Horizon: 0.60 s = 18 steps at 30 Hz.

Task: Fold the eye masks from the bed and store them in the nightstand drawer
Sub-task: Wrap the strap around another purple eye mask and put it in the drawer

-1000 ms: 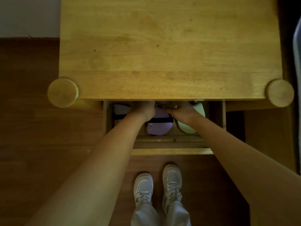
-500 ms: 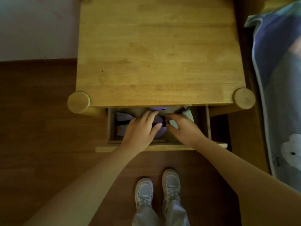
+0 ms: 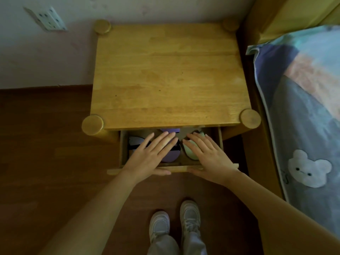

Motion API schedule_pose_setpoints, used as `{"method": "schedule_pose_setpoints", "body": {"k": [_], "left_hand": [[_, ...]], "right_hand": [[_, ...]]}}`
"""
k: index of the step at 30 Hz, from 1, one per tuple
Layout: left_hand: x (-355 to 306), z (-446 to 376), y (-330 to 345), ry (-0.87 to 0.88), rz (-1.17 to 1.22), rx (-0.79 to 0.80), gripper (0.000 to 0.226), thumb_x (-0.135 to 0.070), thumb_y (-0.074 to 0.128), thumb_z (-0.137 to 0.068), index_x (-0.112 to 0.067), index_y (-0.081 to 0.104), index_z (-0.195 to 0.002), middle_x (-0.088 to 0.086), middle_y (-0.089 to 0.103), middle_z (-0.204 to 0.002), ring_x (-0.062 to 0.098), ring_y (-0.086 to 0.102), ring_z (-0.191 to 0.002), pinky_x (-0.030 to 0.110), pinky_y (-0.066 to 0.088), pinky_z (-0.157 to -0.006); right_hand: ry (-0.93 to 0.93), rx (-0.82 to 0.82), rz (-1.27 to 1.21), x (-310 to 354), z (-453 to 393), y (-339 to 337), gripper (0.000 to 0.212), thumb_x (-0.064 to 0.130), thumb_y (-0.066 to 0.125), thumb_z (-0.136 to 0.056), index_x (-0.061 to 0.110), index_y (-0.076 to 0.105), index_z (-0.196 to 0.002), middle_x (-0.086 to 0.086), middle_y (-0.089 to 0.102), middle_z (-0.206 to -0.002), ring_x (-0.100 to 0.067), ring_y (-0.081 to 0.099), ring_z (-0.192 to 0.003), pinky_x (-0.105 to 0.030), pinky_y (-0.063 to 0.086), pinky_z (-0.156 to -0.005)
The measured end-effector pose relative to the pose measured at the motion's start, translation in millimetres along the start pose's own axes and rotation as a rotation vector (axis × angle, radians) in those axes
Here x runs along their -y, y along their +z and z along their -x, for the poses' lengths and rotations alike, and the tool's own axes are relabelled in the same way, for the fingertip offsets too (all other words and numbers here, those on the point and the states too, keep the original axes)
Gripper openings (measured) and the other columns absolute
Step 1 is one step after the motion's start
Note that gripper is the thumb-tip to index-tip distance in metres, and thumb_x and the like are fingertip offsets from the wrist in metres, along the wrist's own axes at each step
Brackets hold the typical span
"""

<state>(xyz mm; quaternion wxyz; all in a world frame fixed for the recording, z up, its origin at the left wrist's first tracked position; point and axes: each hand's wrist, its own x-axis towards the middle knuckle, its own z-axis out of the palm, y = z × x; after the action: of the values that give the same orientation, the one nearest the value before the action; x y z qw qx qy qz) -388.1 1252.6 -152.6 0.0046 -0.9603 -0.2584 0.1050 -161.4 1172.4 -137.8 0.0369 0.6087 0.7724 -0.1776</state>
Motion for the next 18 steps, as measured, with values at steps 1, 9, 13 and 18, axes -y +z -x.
{"method": "schedule_pose_setpoints", "body": {"k": [1,9,13,18], "left_hand": [[1.1,-0.6,-2.4,0.006,-0.037,-0.003,0.109,-0.080,0.036,-0.076,-0.009,0.006,-0.152,0.009,0.007,-0.161,0.023,0.012,-0.147,0.046,0.018,-0.117],[10.3,-14.9,-15.6,-0.162,-0.166,-0.050,0.131,-0.089,0.039,-0.062,0.000,0.002,-0.151,0.020,0.000,-0.159,0.031,0.004,-0.148,0.052,0.000,-0.115],[20.2,-27.6,-15.8,-0.201,-0.133,-0.113,0.130,-0.086,0.044,-0.059,0.000,0.009,-0.150,0.018,0.012,-0.159,0.029,0.015,-0.147,0.053,0.008,-0.116],[25.6,-33.6,-7.1,-0.153,-0.203,-0.268,0.108,-0.074,0.059,-0.066,-0.004,0.034,-0.144,0.017,0.040,-0.149,0.027,0.043,-0.135,0.048,0.039,-0.107]], "right_hand": [[-0.005,-0.009,0.030,-1.1,-0.8,-0.8,0.093,0.056,0.066,-0.076,0.019,0.022,-0.149,-0.008,0.026,-0.156,-0.026,0.021,-0.145,-0.046,0.019,-0.118],[-0.024,-0.142,0.192,-5.7,-12.7,-14.6,0.108,0.059,0.071,-0.067,0.014,0.019,-0.150,-0.011,0.015,-0.159,-0.029,0.017,-0.146,-0.051,0.018,-0.116],[0.051,-0.207,0.210,-10.2,-25.0,-20.4,0.109,0.056,0.077,-0.064,0.009,0.026,-0.148,-0.011,0.027,-0.156,-0.030,0.029,-0.142,-0.052,0.028,-0.113],[0.082,-0.274,0.261,-10.4,-35.8,-21.5,0.093,0.045,0.078,-0.068,0.008,0.037,-0.143,-0.011,0.041,-0.149,-0.031,0.043,-0.134,-0.052,0.041,-0.105]]}}
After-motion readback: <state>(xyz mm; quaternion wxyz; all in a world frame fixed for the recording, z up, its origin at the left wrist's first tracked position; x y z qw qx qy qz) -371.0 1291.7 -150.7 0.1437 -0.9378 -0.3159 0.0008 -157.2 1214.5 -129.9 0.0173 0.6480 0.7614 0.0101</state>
